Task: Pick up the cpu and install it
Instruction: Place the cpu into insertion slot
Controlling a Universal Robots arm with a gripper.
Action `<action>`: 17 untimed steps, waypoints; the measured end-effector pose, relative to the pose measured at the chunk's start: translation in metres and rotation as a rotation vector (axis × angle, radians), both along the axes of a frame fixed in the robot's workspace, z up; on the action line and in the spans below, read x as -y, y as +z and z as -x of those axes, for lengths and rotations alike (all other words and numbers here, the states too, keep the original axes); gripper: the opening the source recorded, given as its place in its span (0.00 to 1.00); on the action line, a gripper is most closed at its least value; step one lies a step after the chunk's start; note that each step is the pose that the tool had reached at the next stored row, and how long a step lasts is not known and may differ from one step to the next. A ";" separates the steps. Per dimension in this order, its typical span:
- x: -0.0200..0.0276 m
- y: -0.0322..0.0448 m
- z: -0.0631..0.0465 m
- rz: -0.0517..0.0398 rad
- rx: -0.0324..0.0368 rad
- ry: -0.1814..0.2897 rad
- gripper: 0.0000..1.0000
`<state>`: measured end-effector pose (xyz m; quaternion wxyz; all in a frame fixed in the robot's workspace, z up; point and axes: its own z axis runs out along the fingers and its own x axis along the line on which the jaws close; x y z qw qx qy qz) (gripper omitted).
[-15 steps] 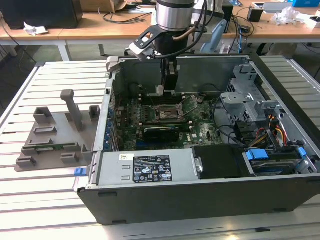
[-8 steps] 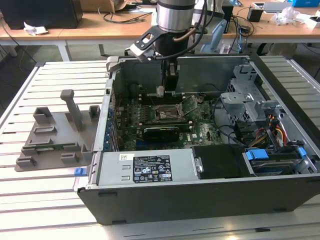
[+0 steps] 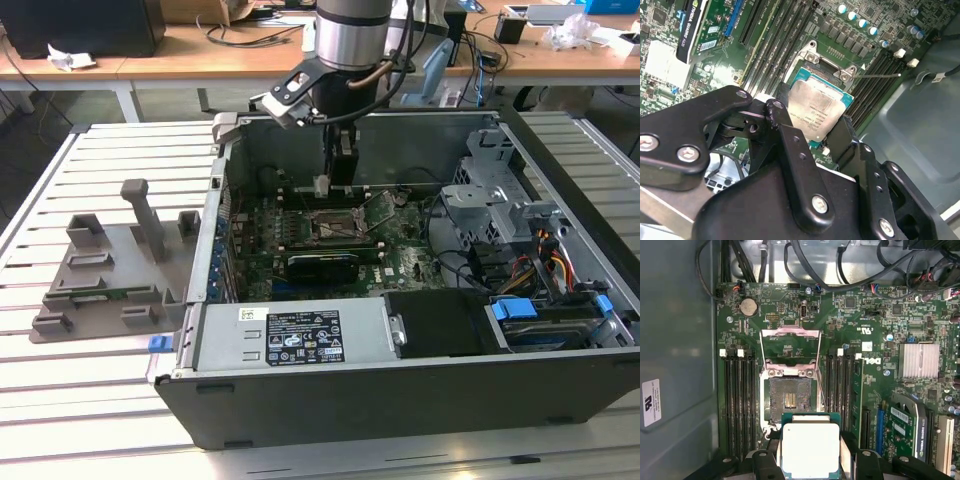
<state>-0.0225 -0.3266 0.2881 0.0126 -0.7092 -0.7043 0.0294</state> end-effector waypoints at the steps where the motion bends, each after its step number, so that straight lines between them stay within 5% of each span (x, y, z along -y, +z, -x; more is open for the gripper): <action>1: 0.0000 -0.0003 0.000 0.0000 0.0000 0.000 0.55; 17: 0.0000 -0.0084 -0.003 0.0000 0.0000 0.000 0.55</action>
